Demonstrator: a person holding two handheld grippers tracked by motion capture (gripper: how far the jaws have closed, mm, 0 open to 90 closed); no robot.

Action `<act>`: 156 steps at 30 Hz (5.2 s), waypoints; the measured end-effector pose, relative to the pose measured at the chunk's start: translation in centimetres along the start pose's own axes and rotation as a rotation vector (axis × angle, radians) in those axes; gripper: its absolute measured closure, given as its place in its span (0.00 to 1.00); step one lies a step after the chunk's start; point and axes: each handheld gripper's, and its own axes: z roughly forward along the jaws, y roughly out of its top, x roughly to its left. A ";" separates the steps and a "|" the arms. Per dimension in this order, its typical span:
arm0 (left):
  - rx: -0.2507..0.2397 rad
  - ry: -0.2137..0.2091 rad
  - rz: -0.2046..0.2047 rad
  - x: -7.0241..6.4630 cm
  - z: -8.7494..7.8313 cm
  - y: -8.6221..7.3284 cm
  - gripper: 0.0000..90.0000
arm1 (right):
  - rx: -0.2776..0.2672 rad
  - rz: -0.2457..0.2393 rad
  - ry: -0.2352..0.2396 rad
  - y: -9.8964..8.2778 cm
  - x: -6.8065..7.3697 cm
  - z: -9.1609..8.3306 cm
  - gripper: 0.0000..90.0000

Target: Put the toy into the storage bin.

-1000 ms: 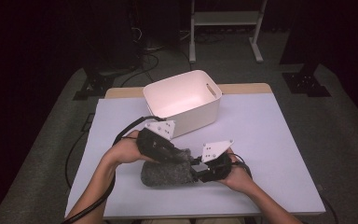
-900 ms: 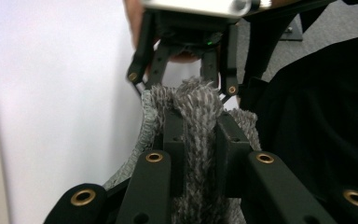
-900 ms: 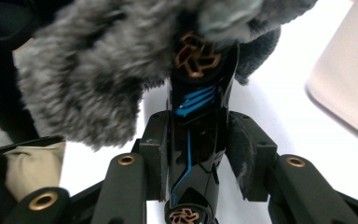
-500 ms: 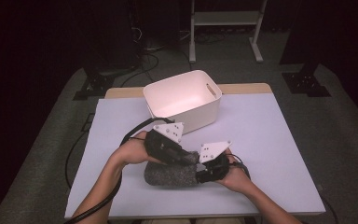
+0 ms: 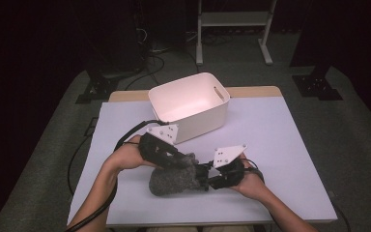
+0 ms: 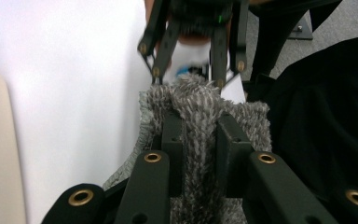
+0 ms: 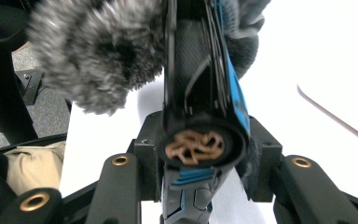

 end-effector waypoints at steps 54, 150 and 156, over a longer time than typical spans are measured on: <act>-0.027 -0.080 -0.044 0.7 6.2 -0.8 0.84 | 0.115 0.005 -0.022 -0.9 0.0 -3.0 0.62; 0.141 -0.003 -0.052 -0.2 3.6 -2.8 0.82 | 0.134 0.089 0.034 -4.7 -0.3 0.5 0.72; 0.187 -0.054 0.004 0.3 7.5 -0.3 0.82 | 0.133 0.055 0.023 -4.7 0.1 0.7 0.78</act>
